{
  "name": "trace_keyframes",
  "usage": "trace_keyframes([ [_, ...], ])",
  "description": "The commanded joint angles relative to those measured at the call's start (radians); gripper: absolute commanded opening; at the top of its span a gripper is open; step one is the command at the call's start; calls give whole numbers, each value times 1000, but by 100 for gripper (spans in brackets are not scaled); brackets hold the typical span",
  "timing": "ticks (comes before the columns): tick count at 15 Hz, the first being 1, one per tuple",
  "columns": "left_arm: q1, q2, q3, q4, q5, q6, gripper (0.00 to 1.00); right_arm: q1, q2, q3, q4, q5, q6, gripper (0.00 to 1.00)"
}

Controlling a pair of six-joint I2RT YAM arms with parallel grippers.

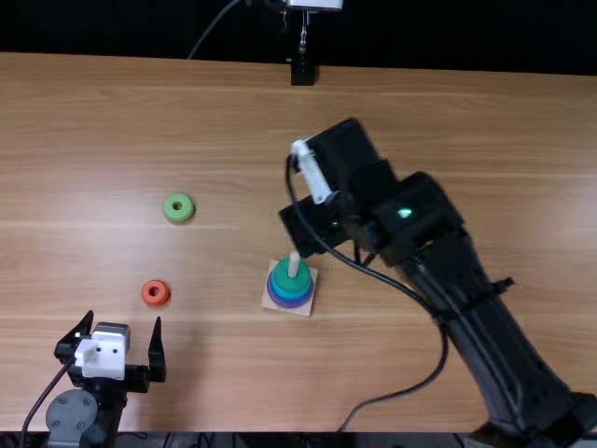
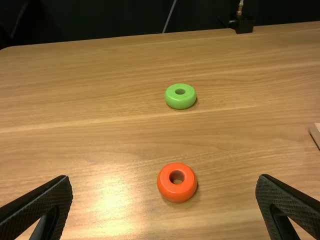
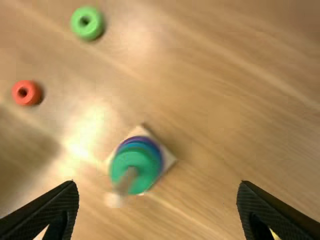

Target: Build the Hanoi tower: stack the rings onto the peg from bottom to top in this color order: purple, dark blue, light blue, dark green, light green, yellow, orange.

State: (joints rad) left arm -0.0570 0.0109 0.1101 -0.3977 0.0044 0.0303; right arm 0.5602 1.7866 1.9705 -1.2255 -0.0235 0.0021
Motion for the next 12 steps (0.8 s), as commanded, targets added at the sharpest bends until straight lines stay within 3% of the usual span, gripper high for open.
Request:
trace_keyframes([
  [1,8,-11,-110,-75,5,16,100,-34,-90,-15,15,1,5,100],
  [3,8,-11,-110,-77,5,16,100,-97,-182,-142,113,3,3,100],
  [8,8,-11,-110,-77,5,16,100,-299,-458,-573,604,11,3,100],
  [12,8,-11,-110,-77,5,18,100,-473,-714,-950,924,5,0,100],
])
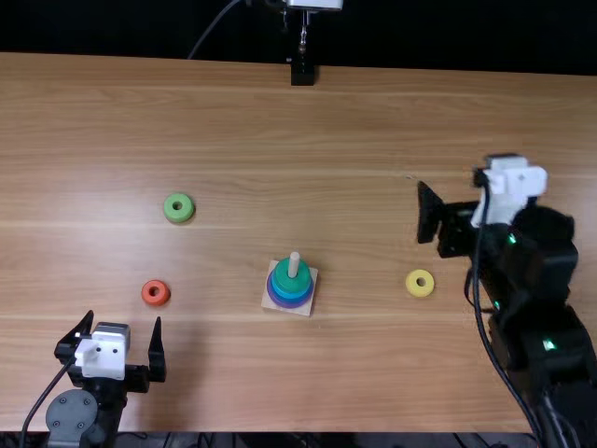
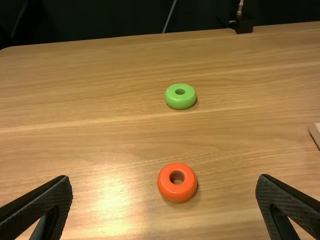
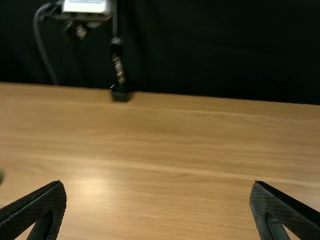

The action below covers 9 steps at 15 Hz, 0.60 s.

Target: Build the Hanoi tower: stack the rings onto the peg from bottom to top in this color order: purple, dark blue, light blue, dark green, light green, yellow, orange.

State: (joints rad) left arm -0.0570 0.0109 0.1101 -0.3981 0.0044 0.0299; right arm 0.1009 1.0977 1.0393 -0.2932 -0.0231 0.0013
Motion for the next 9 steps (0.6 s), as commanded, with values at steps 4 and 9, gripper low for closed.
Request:
trace_keyframes([
  [4,8,-11,-110,-77,5,16,100,-116,-297,-286,88,1,2,100],
  [9,8,-11,-110,-77,5,16,100,-150,-668,-644,88,1,4,100],
])
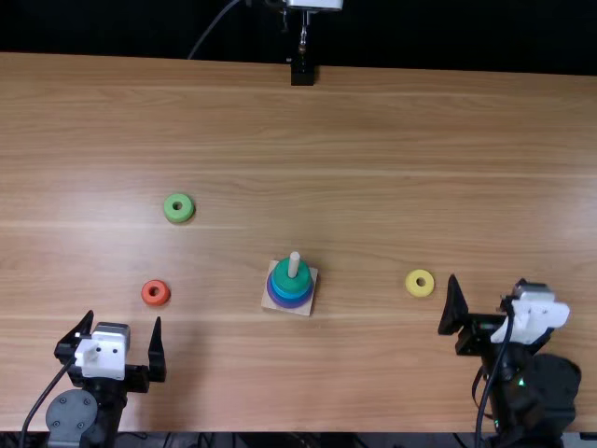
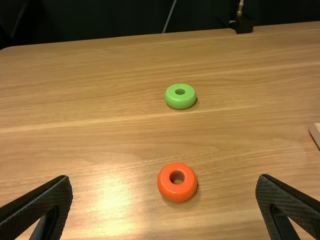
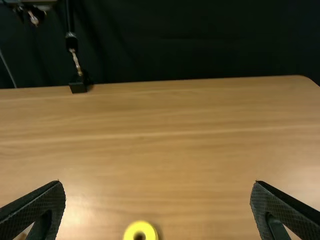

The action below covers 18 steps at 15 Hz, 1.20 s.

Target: Build the Hanoi tower: stack the rings onto the peg from bottom to top in this color order: purple, dark blue, light blue, dark green, light green, yellow, orange.

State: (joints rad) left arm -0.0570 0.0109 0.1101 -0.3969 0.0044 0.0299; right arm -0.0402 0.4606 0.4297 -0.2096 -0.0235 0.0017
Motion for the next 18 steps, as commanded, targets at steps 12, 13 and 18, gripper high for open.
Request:
trace_keyframes([
  [12,8,-11,-110,-78,5,16,100,-4,-424,-375,-11,1,-7,100],
  [13,8,-11,-110,-78,5,16,100,-4,-427,-384,-11,1,-9,100],
  [18,8,-11,-110,-78,5,16,100,-9,-461,-411,-29,0,-7,100],
])
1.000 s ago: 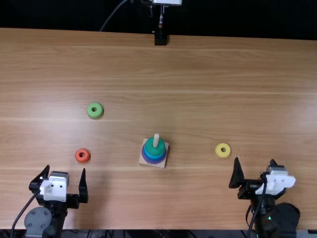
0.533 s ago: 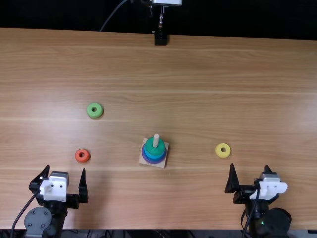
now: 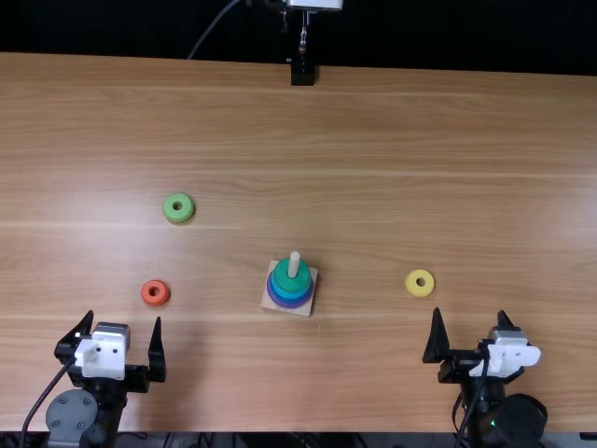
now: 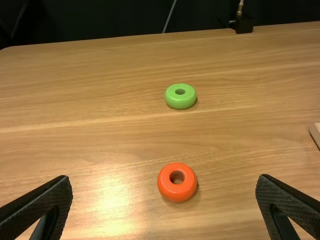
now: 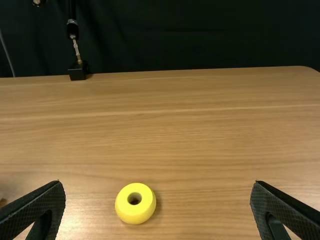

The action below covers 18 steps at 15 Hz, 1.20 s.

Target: Build the Hanoi tower: stack the rings onto the peg from bottom to top in this color order: purple, dark blue, light blue, dark green, light green, yellow, orange.

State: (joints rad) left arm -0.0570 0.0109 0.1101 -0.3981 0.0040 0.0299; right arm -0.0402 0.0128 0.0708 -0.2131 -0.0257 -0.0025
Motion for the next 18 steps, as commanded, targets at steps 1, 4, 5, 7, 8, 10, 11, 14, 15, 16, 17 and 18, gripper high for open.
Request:
trace_keyframes([
  [1,8,-11,-110,-77,5,16,100,-10,-13,-54,-62,0,-3,100],
  [4,8,-11,-110,-77,5,16,100,-12,-13,-52,-103,0,-3,100],
  [5,8,-11,-110,-77,5,16,100,-12,-13,-54,-103,0,-3,100],
  [7,8,-11,-110,-77,5,16,100,-12,-13,-52,-103,0,-3,100],
  [8,8,-11,-110,-77,5,16,100,-12,-13,-54,-103,0,-3,100],
  [10,8,-11,-110,-77,5,16,100,-12,-13,-52,-103,0,-3,100],
  [11,8,-11,-110,-77,5,16,100,-12,-13,-54,-103,0,-3,100],
  [14,11,-11,-110,-77,5,16,100,-12,-13,-54,-103,0,-3,100],
  [15,13,-11,-110,-79,5,16,100,-12,-13,-54,-103,0,-3,100],
  [16,13,-11,-110,-81,5,16,100,-12,-13,-54,-103,0,-3,100],
  [17,11,-11,-110,-79,7,18,100,-12,-13,-52,-103,0,-3,100],
  [18,8,-11,-110,-75,9,20,100,-12,-13,-54,-103,0,-3,100],
])
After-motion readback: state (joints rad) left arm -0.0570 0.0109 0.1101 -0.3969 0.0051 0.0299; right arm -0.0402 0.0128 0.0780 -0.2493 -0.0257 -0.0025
